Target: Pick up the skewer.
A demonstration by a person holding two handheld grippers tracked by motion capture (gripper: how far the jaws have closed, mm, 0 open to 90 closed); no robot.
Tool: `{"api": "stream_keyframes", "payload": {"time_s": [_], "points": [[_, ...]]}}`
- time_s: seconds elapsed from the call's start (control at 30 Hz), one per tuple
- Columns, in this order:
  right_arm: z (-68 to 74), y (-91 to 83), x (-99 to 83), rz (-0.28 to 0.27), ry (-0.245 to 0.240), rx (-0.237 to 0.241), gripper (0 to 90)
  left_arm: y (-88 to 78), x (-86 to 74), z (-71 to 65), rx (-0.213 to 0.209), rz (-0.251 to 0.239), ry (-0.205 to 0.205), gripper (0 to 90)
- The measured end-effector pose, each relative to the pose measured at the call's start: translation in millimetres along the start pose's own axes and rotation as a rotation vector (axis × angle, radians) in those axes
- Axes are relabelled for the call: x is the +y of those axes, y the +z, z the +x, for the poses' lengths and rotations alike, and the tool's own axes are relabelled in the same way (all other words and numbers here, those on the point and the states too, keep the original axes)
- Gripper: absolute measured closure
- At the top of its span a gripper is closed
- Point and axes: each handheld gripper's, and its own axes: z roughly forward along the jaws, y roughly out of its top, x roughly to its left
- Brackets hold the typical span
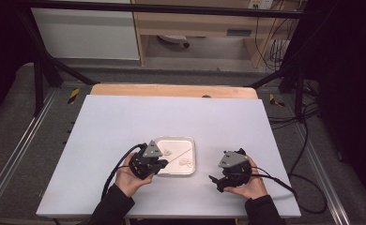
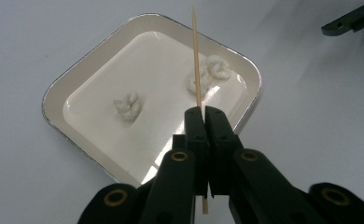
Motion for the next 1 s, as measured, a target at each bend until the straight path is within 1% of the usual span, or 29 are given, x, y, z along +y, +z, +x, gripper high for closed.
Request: {"api": "stream_keyframes", "payload": {"time_s": [0.03, 0.07, 0.3, 0.47, 0.7, 0.9, 1.0], "points": [[1.5, 0.9, 2.9, -0.001, -0.025, 0.000, 2.8, 0.0, 1.2, -0.3, 0.000, 0.002, 0.004, 88.9], [1.5, 0.9, 2.9, -0.001, -0.025, 0.000, 2.8, -0.1, 2.3, -0.7, -0.002, 0.006, 0.010, 88.9], [5.2, 1.5, 10.3, 0.006, -0.082, -0.018, 4.3, 1.5, 10.4, -4.4, -0.024, 0.018, 0.035, 88.9], [7.3, 1.8, 15.7, 0.004, -0.124, -0.023, 5.3, 6.2, 16.3, -8.2, -0.038, 0.033, 0.054, 88.9], [9.8, 2.4, 21.8, 0.005, -0.186, -0.031, 7.6, 13.5, 25.8, -11.8, -0.055, 0.053, 0.071, 88.9], [12.2, 1.3, 25.3, 0.001, -0.250, -0.035, 13.2, 19.0, 33.8, -18.3, -0.069, 0.065, 0.094, 89.0], [13.5, 1.2, 25.8, -0.007, -0.288, -0.033, 18.5, 20.8, 38.9, -22.0, -0.073, 0.069, 0.111, 89.0]]}}
